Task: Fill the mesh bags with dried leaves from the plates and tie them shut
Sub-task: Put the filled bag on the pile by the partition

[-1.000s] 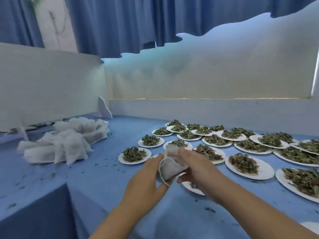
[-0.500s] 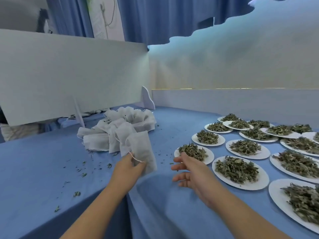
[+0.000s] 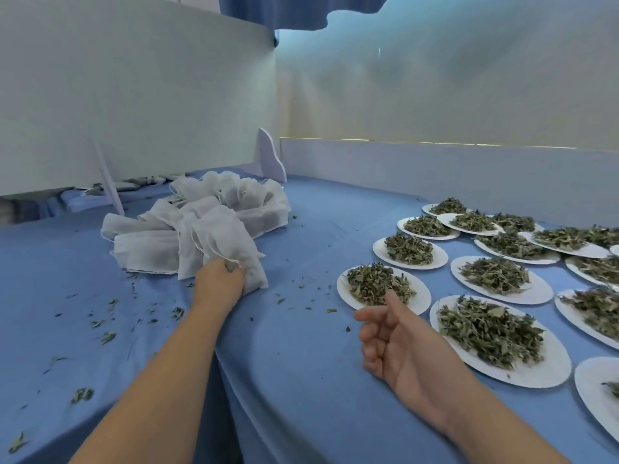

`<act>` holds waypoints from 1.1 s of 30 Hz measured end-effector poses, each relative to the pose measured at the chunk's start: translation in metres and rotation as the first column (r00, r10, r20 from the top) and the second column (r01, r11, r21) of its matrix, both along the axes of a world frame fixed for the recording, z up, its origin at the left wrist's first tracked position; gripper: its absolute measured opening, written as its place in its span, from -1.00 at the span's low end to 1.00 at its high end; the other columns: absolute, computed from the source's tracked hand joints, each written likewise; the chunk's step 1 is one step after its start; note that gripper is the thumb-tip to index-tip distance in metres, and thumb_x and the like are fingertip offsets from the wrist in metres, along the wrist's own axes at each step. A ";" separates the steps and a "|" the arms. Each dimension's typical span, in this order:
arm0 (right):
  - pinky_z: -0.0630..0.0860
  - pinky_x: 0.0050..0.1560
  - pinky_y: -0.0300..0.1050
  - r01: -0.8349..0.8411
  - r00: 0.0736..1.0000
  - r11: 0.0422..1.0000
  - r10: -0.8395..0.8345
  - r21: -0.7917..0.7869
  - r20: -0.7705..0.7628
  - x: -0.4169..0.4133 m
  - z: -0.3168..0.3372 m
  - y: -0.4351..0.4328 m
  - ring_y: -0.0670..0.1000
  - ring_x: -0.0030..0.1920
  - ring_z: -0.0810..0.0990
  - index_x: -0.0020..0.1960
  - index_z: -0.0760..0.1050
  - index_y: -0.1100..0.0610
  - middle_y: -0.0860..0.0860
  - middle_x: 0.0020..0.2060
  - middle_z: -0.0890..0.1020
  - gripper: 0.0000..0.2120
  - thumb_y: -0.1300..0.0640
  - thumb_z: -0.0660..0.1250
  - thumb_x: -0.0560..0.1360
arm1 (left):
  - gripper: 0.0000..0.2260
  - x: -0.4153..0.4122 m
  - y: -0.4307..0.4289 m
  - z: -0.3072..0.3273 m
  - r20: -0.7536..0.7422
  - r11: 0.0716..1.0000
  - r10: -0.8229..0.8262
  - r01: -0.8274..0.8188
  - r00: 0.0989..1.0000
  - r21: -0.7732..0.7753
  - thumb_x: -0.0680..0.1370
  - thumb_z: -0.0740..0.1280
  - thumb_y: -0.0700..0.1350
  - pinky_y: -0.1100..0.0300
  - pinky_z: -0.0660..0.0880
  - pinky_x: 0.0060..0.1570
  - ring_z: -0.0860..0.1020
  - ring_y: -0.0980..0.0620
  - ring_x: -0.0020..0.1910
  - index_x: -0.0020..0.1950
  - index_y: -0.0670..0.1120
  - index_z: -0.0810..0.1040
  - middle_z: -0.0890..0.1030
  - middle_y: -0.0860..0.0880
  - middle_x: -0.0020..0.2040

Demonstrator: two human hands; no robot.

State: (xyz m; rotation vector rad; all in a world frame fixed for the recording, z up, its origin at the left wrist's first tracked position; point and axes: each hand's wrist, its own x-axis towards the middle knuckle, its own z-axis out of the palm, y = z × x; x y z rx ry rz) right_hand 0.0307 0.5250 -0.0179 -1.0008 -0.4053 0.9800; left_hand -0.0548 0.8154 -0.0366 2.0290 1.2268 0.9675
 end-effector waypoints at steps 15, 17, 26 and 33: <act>0.43 -0.42 -0.19 -0.023 0.999 0.999 0.024 0.047 -0.031 0.004 -0.004 -0.001 -0.02 -0.44 0.44 -0.20 0.66 0.19 0.08 -0.38 0.52 -0.63 -0.13 0.33 0.38 | -0.75 -0.010 0.009 0.011 -0.090 0.987 0.103 -0.091 0.991 0.130 0.55 0.31 -0.02 0.11 0.34 -0.26 0.48 -0.11 -0.21 -0.11 -0.21 0.45 0.53 -0.13 -0.18; 0.40 -0.42 -0.18 0.010 1.000 0.998 -0.010 0.059 -0.013 0.002 -0.003 -0.004 -0.02 -0.45 0.43 -0.17 0.64 0.19 0.07 -0.38 0.52 -0.68 -0.07 0.32 0.41 | -0.74 -0.022 -0.001 0.017 -0.106 0.977 0.106 -0.083 0.989 0.198 0.57 0.26 -0.04 0.09 0.37 -0.22 0.50 -0.18 -0.16 -0.13 -0.23 0.48 0.56 -0.19 -0.16; 0.40 -0.46 -0.20 0.265 0.943 0.959 -0.280 0.103 0.182 -0.010 0.030 -0.055 -0.01 -0.46 0.42 -0.20 0.59 0.22 0.07 -0.42 0.51 -0.79 0.21 0.23 0.54 | -0.90 -0.024 -0.123 0.048 0.001 0.887 -0.290 0.268 0.957 0.375 0.58 0.24 -0.14 0.17 0.38 -0.14 0.45 0.06 -0.15 -0.10 -0.02 0.53 0.47 0.06 -0.13; 0.40 -0.44 -0.18 0.282 0.897 0.938 -0.332 0.200 0.293 -0.002 0.070 -0.178 0.02 -0.46 0.44 -0.26 0.62 0.14 0.08 -0.42 0.51 -0.76 0.17 0.25 0.52 | -0.84 0.033 -0.311 0.066 -0.083 0.559 -0.748 0.692 0.659 0.457 0.56 0.24 -0.10 0.40 0.30 -0.21 0.43 0.23 -0.17 -0.17 0.14 0.49 0.45 0.16 -0.23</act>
